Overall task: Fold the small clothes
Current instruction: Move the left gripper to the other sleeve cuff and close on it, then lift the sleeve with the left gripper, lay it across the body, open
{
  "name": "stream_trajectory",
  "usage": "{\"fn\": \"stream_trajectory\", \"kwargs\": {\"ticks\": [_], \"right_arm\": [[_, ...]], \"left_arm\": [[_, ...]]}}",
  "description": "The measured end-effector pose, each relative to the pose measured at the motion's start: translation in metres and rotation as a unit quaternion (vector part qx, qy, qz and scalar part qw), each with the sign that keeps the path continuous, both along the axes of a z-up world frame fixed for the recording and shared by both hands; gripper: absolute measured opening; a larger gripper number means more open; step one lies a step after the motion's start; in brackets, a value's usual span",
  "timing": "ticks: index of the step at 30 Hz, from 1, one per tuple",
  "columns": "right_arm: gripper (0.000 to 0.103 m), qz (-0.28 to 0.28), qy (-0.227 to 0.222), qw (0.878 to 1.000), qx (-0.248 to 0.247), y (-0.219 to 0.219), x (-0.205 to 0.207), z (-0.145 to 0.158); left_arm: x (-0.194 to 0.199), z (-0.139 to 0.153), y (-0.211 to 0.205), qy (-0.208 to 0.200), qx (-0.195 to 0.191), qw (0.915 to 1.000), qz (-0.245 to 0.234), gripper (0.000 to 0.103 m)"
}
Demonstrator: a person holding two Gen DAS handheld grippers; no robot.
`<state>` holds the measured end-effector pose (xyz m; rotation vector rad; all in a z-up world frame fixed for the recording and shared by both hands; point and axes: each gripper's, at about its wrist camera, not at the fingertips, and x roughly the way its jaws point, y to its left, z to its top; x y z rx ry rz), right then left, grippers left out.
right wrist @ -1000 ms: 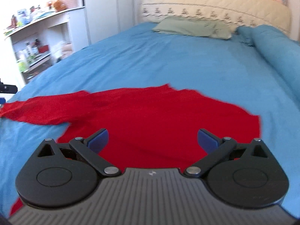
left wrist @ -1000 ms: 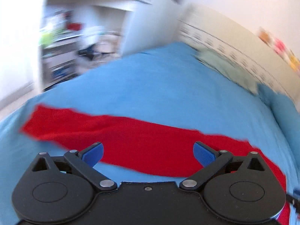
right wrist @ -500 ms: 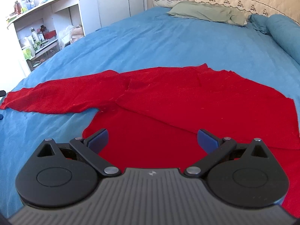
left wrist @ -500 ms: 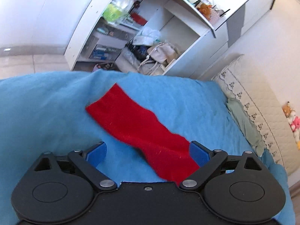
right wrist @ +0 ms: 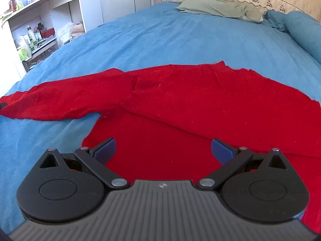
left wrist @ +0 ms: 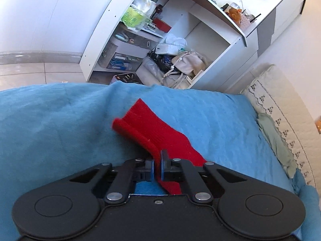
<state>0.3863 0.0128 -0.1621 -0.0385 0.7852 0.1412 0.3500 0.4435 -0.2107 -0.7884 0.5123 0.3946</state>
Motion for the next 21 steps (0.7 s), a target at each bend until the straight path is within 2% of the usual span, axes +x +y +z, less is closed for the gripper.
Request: {"fn": "stream_trajectory", "kwargs": {"ticks": [5, 8, 11, 15, 18, 21], "right_arm": [[0.103, -0.010, 0.004, 1.000, 0.017, -0.005, 0.001, -0.001], [0.103, -0.017, 0.001, 1.000, 0.026, -0.011, 0.002, 0.003], [0.103, -0.031, 0.001, 0.999, 0.037, -0.022, 0.002, 0.008], [0.103, -0.051, -0.013, 0.998, 0.040, -0.043, -0.003, 0.019], [0.103, -0.074, -0.024, 0.996, 0.050, -0.071, -0.007, 0.029], [0.103, -0.102, -0.036, 0.992, 0.056, -0.106, -0.013, 0.038]], "left_arm": [[0.002, 0.013, -0.012, 0.001, 0.037, 0.9992, -0.012, 0.004], [0.006, 0.034, -0.025, -0.016, 0.064, 0.9975, -0.024, 0.004], [0.020, 0.066, -0.053, -0.041, 0.102, 0.9920, -0.062, 0.004], [0.047, 0.113, -0.121, -0.086, 0.157, 0.9736, -0.141, 0.004], [0.070, 0.141, -0.195, -0.120, 0.179, 0.9521, -0.217, 0.004], [0.090, 0.149, -0.273, -0.132, 0.186, 0.9287, -0.293, 0.004]]}}
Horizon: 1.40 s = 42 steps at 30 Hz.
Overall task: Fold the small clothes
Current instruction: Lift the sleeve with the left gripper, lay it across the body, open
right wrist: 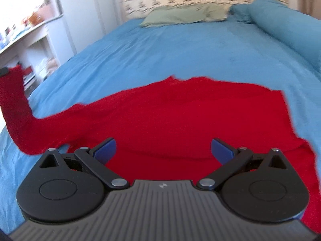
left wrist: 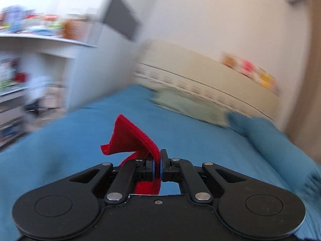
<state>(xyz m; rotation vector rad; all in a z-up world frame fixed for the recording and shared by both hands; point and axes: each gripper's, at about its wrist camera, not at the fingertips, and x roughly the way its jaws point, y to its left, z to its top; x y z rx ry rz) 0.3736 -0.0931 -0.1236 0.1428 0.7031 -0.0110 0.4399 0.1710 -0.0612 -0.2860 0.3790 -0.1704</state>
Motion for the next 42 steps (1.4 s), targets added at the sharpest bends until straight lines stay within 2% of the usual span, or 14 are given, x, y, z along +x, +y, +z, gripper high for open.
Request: {"fn": "stream_trajectory", "kwargs": {"ticks": [4, 6, 8, 9, 11, 14, 16, 18, 21, 24, 26, 34, 38, 42], "right_arm": [[0.103, -0.038, -0.009, 0.999, 0.008, -0.052, -0.010, 0.007], [0.103, -0.057, -0.010, 0.998, 0.014, -0.079, -0.015, 0.008], [0.103, -0.074, -0.007, 0.997, 0.020, -0.103, -0.019, 0.005], [0.103, -0.082, -0.004, 0.996, 0.024, -0.115, -0.022, 0.003], [0.103, -0.092, 0.005, 0.995, 0.036, -0.133, -0.025, -0.003], [0.103, -0.095, 0.013, 0.994, 0.055, -0.154, -0.030, -0.013], [0.103, -0.091, 0.014, 0.993, 0.069, -0.162, -0.032, -0.020], [0.103, -0.086, 0.011, 0.993, 0.083, -0.170, -0.034, -0.026], [0.103, -0.084, 0.009, 0.992, 0.096, -0.171, -0.032, -0.031], [0.103, -0.086, 0.003, 0.991, 0.101, -0.169, -0.031, -0.031], [0.103, -0.084, -0.001, 0.991, 0.104, -0.169, -0.031, -0.029], [0.103, -0.004, 0.017, 0.997, 0.078, -0.134, -0.007, -0.033], [0.083, 0.018, 0.031, 0.996, 0.076, -0.110, 0.010, -0.042], [0.073, 0.031, 0.034, 0.996, 0.077, -0.086, 0.020, -0.049]], "left_arm": [[0.015, -0.024, -0.109, 0.030, 0.037, 0.9930, -0.108, 0.004], [0.020, -0.052, -0.160, 0.065, 0.060, 0.9840, -0.154, 0.004], [0.024, -0.091, -0.205, 0.118, 0.090, 0.9700, -0.193, 0.004], [0.024, -0.110, -0.222, 0.142, 0.108, 0.9626, -0.204, 0.004], [0.020, -0.136, -0.243, 0.165, 0.130, 0.9539, -0.215, 0.004], [0.010, -0.151, -0.256, 0.157, 0.163, 0.9508, -0.212, 0.005], [0.003, -0.151, -0.260, 0.141, 0.176, 0.9489, -0.221, 0.018], [-0.002, -0.148, -0.262, 0.124, 0.190, 0.9445, -0.238, 0.049], [-0.020, -0.139, -0.265, 0.075, 0.231, 0.9355, -0.257, 0.064], [-0.030, -0.131, -0.266, 0.053, 0.240, 0.9291, -0.276, 0.073], [-0.029, -0.130, -0.257, 0.066, 0.233, 0.9305, -0.274, 0.073], [-0.016, -0.123, -0.168, 0.113, 0.208, 0.9561, -0.173, 0.078], [-0.006, -0.121, -0.122, 0.137, 0.174, 0.9686, -0.113, 0.078], [-0.004, -0.123, -0.090, 0.147, 0.151, 0.9752, -0.067, 0.080]]}}
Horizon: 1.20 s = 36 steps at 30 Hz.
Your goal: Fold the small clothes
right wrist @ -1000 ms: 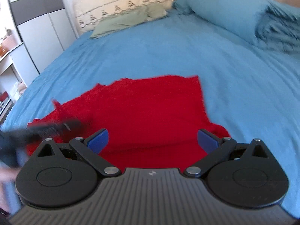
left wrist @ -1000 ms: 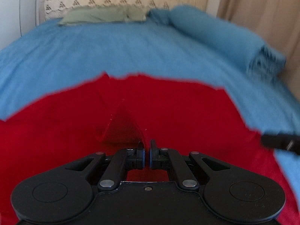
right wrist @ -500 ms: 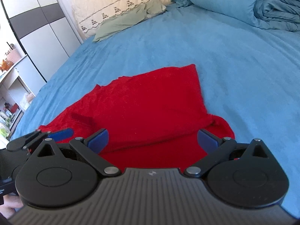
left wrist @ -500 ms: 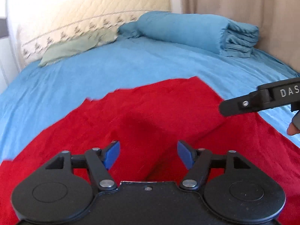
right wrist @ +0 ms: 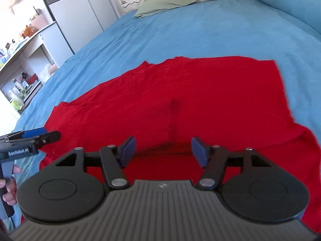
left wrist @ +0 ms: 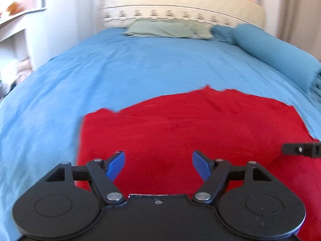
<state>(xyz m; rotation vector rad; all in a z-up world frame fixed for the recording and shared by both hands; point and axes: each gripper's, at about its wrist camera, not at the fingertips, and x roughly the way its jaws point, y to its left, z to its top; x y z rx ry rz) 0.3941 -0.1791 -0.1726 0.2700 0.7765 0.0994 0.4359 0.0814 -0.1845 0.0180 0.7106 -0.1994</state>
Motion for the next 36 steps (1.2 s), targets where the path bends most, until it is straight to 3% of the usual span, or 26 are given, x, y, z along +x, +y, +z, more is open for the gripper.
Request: {"fn": "stream_trajectory", "kwargs": {"ticks": [2, 5, 7, 9, 12, 20, 26, 29, 33, 36], "right_arm": [[0.066, 0.003, 0.001, 1.000, -0.008, 0.011, 0.005, -0.003], [0.052, -0.004, 0.011, 1.000, -0.021, 0.022, 0.011, -0.009], [0.048, -0.012, 0.016, 0.999, -0.026, 0.025, 0.014, -0.011], [0.034, -0.019, 0.017, 0.999, -0.034, 0.029, 0.014, -0.011], [0.022, -0.021, 0.017, 0.999, -0.035, 0.032, 0.013, -0.008], [0.020, -0.004, -0.041, 0.998, -0.050, 0.038, 0.027, 0.041], [0.020, -0.076, -0.094, 0.990, -0.071, -0.015, 0.022, 0.084], [0.020, -0.104, -0.072, 0.988, -0.093, -0.045, 0.016, 0.078], [0.020, -0.128, -0.022, 0.984, -0.124, -0.071, 0.014, 0.044], [0.020, -0.138, -0.016, 0.984, -0.115, -0.079, 0.010, 0.034]], "left_arm": [[-0.002, -0.002, 0.014, 0.004, -0.008, 0.9998, 0.018, 0.086], [0.000, -0.006, 0.023, 0.010, -0.017, 0.9993, 0.032, 0.087], [0.001, -0.008, 0.025, 0.016, -0.017, 0.9991, 0.034, 0.087], [0.000, -0.010, 0.026, 0.016, -0.015, 0.9993, 0.032, 0.087], [-0.002, -0.009, 0.026, 0.015, -0.011, 0.9994, 0.030, 0.087], [-0.007, -0.003, 0.038, 0.015, -0.028, 0.9989, 0.033, 0.087], [-0.010, -0.002, 0.042, 0.017, -0.028, 0.9991, 0.028, 0.087], [-0.009, -0.005, 0.038, 0.021, -0.027, 0.9990, 0.027, 0.087], [-0.007, -0.007, 0.032, 0.028, -0.027, 0.9989, 0.024, 0.087], [-0.005, -0.005, 0.028, 0.025, -0.023, 0.9992, 0.019, 0.087]]}}
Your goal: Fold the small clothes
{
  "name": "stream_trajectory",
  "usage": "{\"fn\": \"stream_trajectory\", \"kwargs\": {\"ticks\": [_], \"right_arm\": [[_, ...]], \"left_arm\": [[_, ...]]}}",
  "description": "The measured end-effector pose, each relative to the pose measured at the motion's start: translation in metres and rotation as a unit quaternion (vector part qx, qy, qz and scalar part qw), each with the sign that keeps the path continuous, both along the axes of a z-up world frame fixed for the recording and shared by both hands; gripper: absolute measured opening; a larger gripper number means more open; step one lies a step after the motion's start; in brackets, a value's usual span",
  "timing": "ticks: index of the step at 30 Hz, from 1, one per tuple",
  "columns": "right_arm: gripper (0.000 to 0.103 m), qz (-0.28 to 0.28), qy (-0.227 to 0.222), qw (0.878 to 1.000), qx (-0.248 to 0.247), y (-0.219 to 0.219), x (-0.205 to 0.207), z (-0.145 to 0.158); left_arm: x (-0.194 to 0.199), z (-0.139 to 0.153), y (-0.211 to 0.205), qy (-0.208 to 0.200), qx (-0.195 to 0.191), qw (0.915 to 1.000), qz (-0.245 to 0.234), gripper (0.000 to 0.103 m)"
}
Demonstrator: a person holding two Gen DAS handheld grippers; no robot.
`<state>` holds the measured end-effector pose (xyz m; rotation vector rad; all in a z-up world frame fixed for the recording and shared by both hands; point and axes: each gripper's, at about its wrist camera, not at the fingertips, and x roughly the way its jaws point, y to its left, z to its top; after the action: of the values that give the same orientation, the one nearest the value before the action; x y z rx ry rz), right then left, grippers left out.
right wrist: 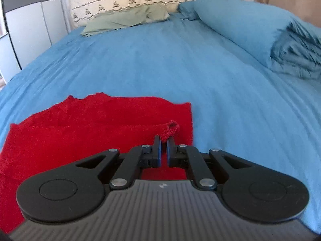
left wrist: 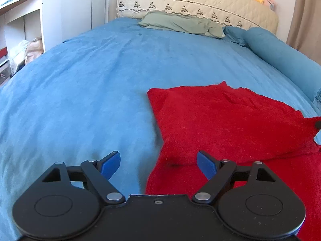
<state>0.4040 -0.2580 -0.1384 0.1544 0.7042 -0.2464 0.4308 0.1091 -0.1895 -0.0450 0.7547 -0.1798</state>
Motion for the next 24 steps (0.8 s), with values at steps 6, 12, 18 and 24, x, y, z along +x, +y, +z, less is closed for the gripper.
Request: {"fn": "stream_trajectory", "kwargs": {"ticks": [6, 12, 18, 24], "right_arm": [[0.035, -0.010, 0.028, 1.000, -0.010, -0.005, -0.001, -0.020], [0.100, -0.019, -0.079, 0.997, -0.004, 0.004, -0.026, -0.005], [0.100, 0.067, -0.056, 0.996, 0.012, 0.025, 0.002, -0.026], [0.102, 0.060, -0.007, 0.997, -0.048, 0.026, 0.020, -0.070]], "left_arm": [[0.013, 0.007, -0.014, -0.009, -0.015, 0.9998, -0.012, 0.087], [0.035, 0.016, -0.042, -0.034, -0.060, 0.9953, -0.068, 0.088], [0.073, -0.016, -0.059, -0.006, -0.063, 0.9959, -0.064, 0.089], [0.068, -0.028, -0.067, -0.035, -0.003, 0.9964, -0.078, 0.092]]}}
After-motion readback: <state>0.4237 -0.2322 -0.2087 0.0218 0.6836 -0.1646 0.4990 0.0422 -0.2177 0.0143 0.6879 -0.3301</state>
